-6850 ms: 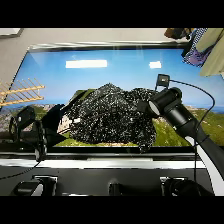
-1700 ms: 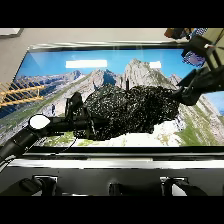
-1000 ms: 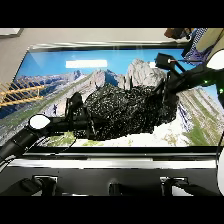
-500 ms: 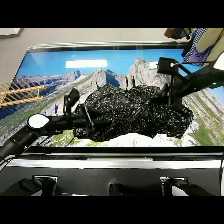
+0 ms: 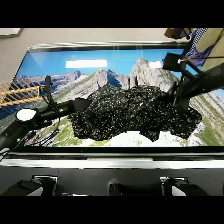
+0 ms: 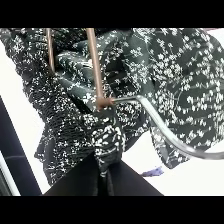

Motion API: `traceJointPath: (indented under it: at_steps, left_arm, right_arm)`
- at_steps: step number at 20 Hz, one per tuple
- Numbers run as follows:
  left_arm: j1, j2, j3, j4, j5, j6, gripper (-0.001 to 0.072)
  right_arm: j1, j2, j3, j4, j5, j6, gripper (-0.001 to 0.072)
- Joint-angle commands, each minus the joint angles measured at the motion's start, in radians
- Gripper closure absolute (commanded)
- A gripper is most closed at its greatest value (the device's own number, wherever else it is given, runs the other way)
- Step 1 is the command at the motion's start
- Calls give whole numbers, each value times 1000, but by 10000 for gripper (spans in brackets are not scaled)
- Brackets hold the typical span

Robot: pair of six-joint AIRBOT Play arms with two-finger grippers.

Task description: Fold the clothes and pants, and hang the long-sleeved shirts on hangers.

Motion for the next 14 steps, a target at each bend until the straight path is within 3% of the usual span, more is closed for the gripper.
traceJointPath:
  at_steps: [1, 4, 7, 11, 14]
  left_arm:
    - [-56, -56, 1, 26, 90, -71, 22]
    - [-204, -126, 25, 27, 257, -75, 22]
    - [-332, -240, 126, 27, 336, -78, 22]
    - [-393, -422, 319, 27, 330, -105, 23]
    - [-387, -525, 420, 26, 249, -105, 24]
  right_arm:
    - [0, 6, 0, -16, -25, 145, 694]
    - [0, 6, 0, -16, -30, 234, 694]
    - [0, 6, 0, -16, -31, 256, 694]
    - [0, 6, 0, -16, -36, 307, 694]
    - [0, 6, 0, -16, -37, 308, 694]
